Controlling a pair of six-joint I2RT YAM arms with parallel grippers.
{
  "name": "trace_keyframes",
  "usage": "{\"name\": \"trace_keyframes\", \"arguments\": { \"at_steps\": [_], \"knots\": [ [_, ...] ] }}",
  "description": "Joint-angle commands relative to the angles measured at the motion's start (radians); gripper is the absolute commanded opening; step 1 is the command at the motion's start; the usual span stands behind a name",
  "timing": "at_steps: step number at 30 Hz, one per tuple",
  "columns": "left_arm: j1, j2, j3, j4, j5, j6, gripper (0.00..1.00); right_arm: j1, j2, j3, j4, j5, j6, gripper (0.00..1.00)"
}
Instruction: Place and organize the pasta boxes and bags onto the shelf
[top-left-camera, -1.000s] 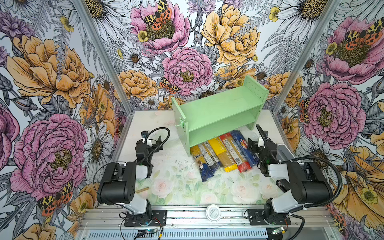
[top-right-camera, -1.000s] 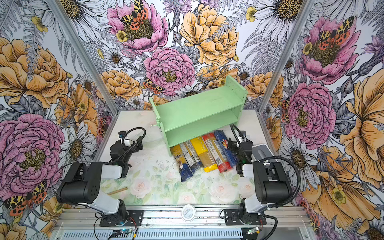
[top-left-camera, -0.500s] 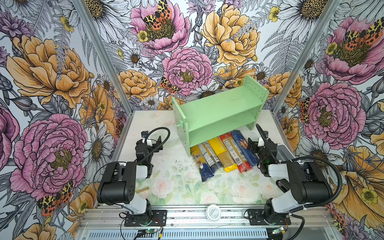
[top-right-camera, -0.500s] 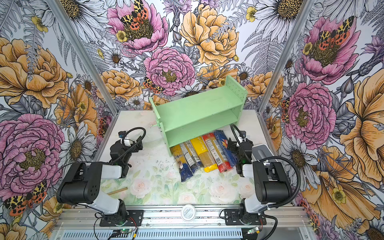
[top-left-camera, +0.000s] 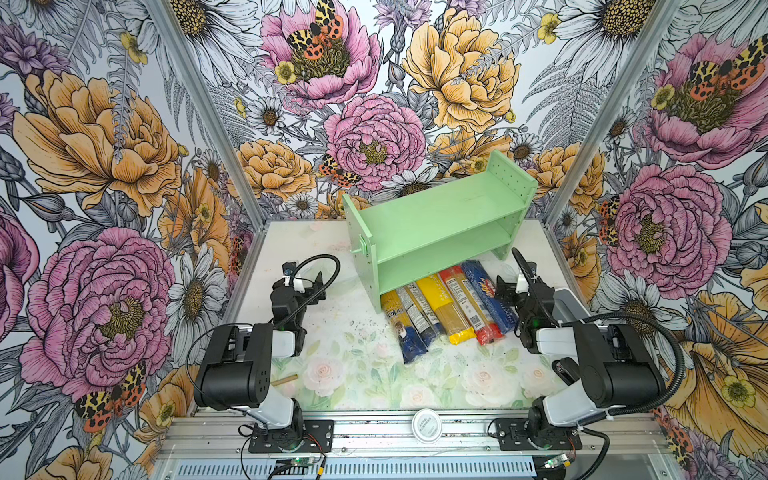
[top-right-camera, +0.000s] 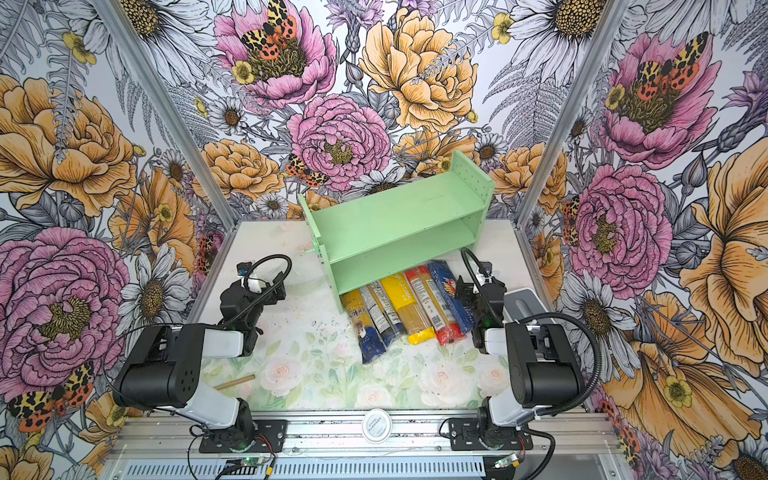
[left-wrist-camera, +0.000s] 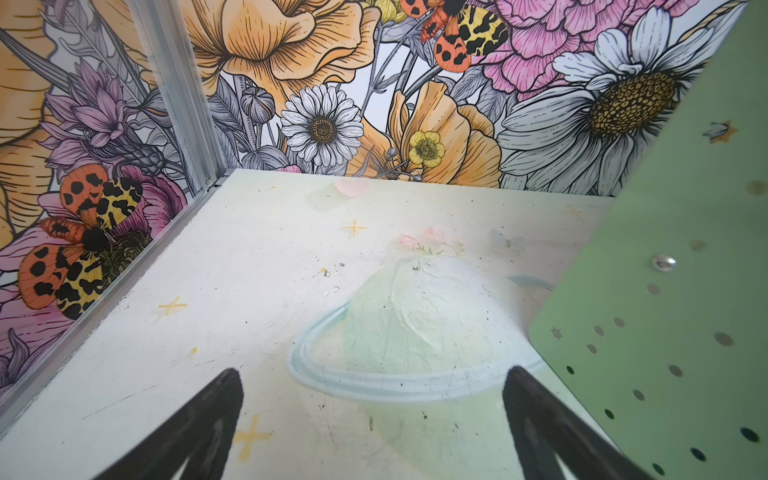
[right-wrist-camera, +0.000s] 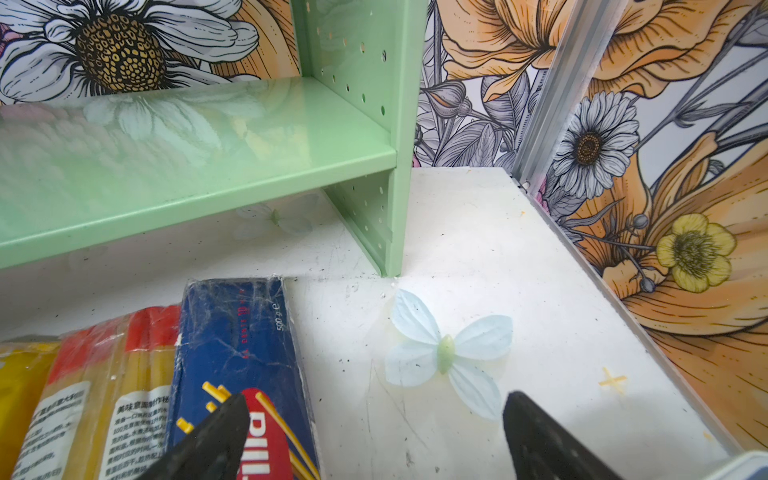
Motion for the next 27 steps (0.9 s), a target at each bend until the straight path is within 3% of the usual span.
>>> {"name": "trace_keyframes", "arguments": {
  "at_steps": [1, 7, 15, 22, 27],
  "knots": [
    [-0.008, 0.003, -0.013, 0.033, 0.047, 0.027, 0.99, 0.007, -0.008, -0.021, 0.054, 0.043, 0.015, 0.96],
    [-0.012, -0.062, -0.034, 0.018, 0.022, 0.021, 0.99, 0.007, -0.099, 0.017, -0.097, 0.048, 0.021, 0.96],
    [-0.029, -0.243, -0.003, -0.227, 0.048, 0.025, 0.99, 0.008, -0.246, 0.085, -0.382, -0.007, 0.043, 0.96],
    [-0.064, -0.394, 0.033, -0.456, 0.048, -0.050, 0.99, 0.014, -0.396, 0.151, -0.645, -0.143, 0.113, 0.95],
    [-0.132, -0.477, 0.095, -0.679, -0.018, -0.042, 0.99, 0.053, -0.476, 0.199, -0.799, -0.253, 0.123, 0.94]
  ]
}}
